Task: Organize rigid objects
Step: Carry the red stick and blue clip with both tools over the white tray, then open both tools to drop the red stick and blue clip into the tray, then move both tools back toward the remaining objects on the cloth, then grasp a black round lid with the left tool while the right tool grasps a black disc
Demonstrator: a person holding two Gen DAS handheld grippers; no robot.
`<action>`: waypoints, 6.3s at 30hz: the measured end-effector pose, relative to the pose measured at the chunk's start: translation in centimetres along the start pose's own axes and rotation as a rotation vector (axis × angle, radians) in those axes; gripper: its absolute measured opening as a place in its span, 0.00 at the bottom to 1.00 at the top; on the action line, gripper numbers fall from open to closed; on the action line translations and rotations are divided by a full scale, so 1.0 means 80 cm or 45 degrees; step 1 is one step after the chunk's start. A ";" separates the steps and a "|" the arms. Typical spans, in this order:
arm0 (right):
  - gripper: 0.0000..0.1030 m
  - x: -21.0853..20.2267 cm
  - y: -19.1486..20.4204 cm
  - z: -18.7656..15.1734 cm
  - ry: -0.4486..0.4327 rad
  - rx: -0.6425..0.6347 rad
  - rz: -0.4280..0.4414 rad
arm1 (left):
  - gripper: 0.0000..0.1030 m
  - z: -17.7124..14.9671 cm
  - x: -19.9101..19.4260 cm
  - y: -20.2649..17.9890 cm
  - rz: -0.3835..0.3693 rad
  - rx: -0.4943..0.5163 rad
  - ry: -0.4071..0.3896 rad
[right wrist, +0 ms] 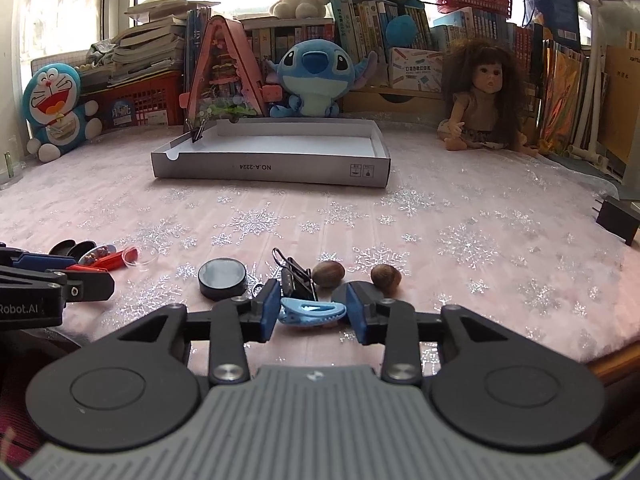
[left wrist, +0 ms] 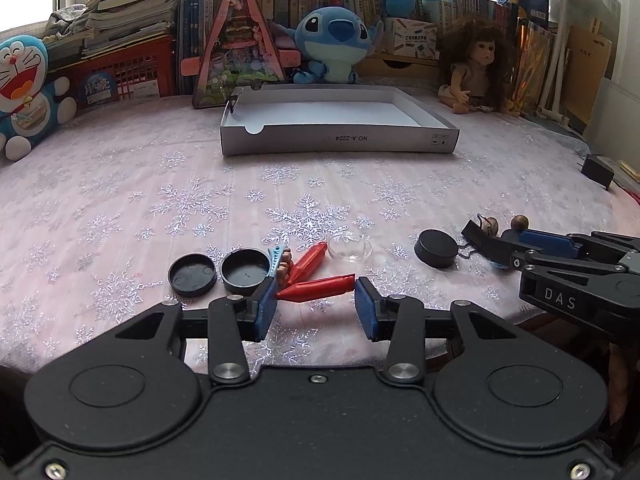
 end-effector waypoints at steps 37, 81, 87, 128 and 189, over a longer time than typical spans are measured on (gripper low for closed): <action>0.39 -0.004 0.004 0.017 -0.066 -0.069 0.081 | 0.39 0.030 0.001 0.000 -0.024 0.064 -0.090; 0.39 0.177 -0.057 0.194 0.230 0.194 0.251 | 0.39 0.238 0.145 0.104 -0.020 -0.239 -0.025; 0.39 0.222 -0.050 0.211 0.305 0.149 0.197 | 0.39 0.260 0.198 0.100 -0.012 -0.216 0.077; 0.76 0.217 -0.032 0.196 0.236 0.027 0.164 | 0.83 0.232 0.210 0.086 0.021 -0.101 0.056; 0.64 0.011 -0.048 -0.010 -0.034 -0.110 0.116 | 0.50 -0.015 -0.017 0.100 0.110 0.095 -0.092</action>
Point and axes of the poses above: each gripper's, at about its wrist camera, not at the fingertips, and x roughly the way its jaws point, y to its left, z to its top, the point moved 3 cm from there along x, roughly the way its jaws point, and after that the axes turned 6 degrees about -z, right-handed, at the moved point
